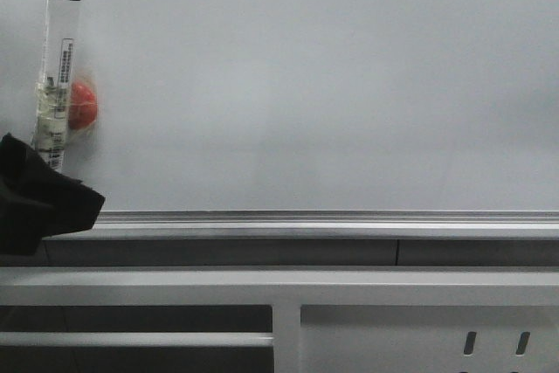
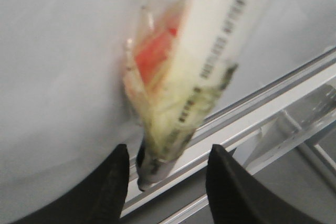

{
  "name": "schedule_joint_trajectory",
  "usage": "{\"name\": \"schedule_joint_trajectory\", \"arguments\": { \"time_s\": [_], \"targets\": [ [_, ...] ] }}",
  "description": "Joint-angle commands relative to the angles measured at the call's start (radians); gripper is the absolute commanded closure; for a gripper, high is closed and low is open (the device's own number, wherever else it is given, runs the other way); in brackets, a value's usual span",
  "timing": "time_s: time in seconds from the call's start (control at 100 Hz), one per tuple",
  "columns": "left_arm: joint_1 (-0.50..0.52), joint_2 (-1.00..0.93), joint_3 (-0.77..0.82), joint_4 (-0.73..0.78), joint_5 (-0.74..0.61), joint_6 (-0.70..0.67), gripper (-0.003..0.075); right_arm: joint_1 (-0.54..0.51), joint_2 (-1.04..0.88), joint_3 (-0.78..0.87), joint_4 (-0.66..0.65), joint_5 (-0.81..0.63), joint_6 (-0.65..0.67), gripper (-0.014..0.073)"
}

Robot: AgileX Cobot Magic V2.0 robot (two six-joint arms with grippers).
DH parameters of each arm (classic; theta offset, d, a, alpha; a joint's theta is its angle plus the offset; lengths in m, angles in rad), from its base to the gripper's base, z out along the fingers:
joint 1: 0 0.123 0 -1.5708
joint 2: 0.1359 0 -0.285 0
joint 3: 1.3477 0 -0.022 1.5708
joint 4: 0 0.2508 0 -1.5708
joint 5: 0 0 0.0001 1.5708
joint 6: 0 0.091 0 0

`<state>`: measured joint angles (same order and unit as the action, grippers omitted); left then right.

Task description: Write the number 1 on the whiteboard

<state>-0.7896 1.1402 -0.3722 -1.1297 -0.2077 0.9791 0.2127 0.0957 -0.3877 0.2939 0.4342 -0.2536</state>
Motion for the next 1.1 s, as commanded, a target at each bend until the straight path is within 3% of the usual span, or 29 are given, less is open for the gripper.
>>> {"name": "schedule_joint_trajectory", "arguments": {
  "time_s": [0.0,0.53,0.89,1.09],
  "targets": [
    [-0.001,-0.022,-0.039,-0.016,-0.262,-0.004,0.0394,-0.004,0.022,-0.034,0.005,-0.084,-0.007,0.0325],
    [-0.139,-0.098,-0.039,-0.011,-0.337,-0.007,0.0395,-0.004,0.022,-0.034,0.005,-0.084,-0.007,0.0325],
    [-0.139,-0.098,-0.039,-0.027,-0.331,-0.007,0.053,-0.004,0.022,-0.034,0.006,-0.084,-0.007,0.0325],
    [-0.139,-0.096,-0.039,-0.077,-0.311,-0.007,0.0528,-0.004,0.022,-0.034,0.012,-0.084,-0.007,0.0325]
  ]
}}
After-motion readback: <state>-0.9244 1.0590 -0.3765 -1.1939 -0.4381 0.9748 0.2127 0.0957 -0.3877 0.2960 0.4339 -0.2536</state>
